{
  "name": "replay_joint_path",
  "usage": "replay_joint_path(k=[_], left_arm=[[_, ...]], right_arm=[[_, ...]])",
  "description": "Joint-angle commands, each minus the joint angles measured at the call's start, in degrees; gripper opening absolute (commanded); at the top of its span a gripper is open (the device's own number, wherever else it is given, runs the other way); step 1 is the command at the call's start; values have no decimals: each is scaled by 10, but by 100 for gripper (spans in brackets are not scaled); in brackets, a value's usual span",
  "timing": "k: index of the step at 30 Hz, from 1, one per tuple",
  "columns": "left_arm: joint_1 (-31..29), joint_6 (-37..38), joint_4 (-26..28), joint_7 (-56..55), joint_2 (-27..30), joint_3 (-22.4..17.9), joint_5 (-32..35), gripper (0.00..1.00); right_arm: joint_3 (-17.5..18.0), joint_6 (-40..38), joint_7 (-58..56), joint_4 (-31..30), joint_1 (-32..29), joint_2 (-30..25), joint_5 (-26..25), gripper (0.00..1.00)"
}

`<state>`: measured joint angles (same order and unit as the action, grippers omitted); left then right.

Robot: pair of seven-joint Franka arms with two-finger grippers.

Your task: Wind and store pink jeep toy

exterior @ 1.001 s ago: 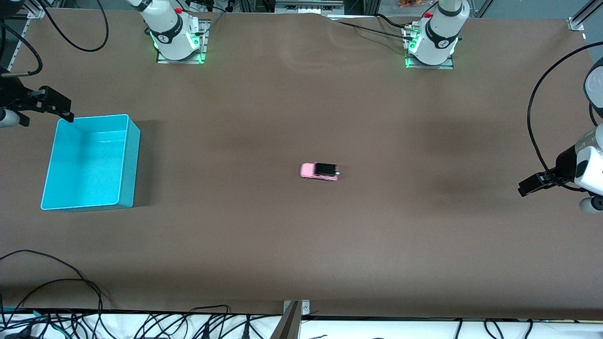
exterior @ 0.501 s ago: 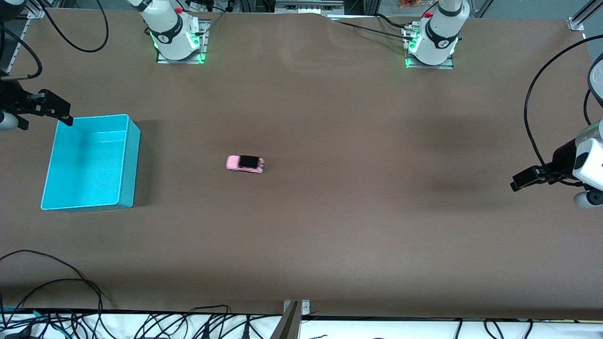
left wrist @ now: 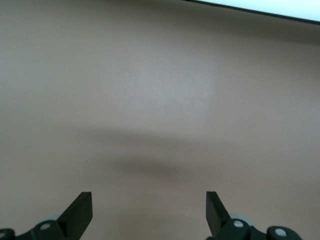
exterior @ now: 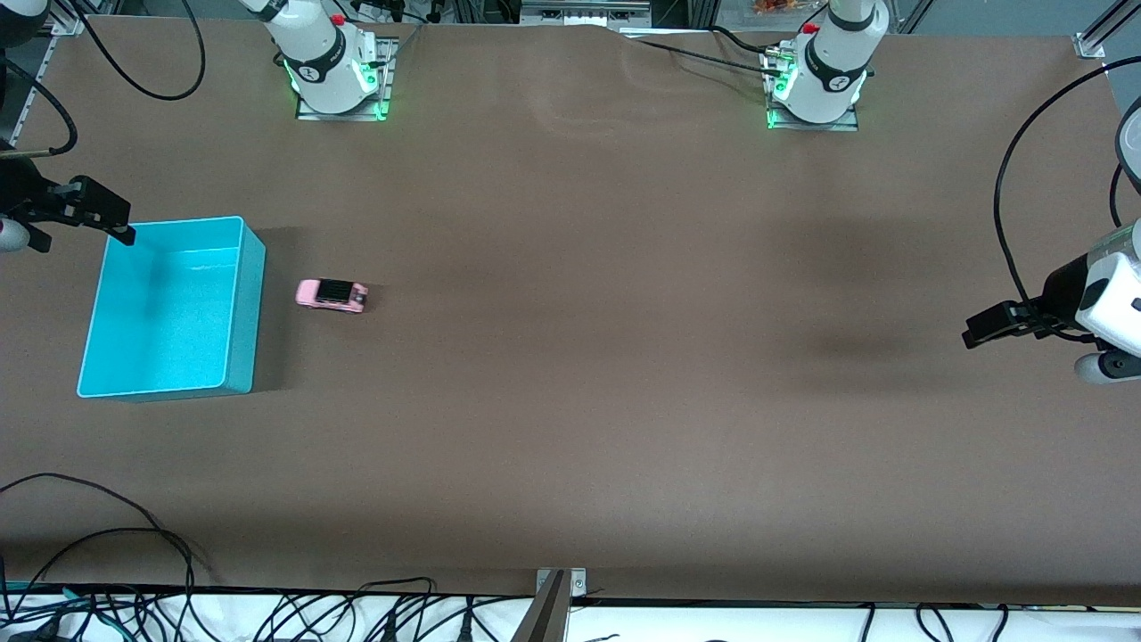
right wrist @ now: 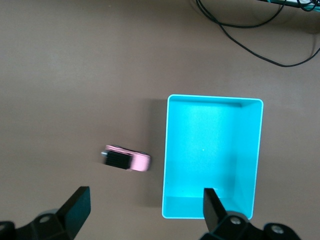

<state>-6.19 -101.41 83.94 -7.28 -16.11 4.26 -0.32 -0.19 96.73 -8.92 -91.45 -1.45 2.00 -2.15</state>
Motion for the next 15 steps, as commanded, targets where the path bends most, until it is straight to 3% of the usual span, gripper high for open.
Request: replay_joint_path(k=[1, 15], left_arm=[[0, 10, 10, 15, 9, 1, 12, 100], [-2, 10, 10, 14, 9, 11, 30, 100]], right_arm=[[0, 1, 5, 11, 0, 7, -5, 100], [1, -2, 6, 10, 0, 7, -5, 100]])
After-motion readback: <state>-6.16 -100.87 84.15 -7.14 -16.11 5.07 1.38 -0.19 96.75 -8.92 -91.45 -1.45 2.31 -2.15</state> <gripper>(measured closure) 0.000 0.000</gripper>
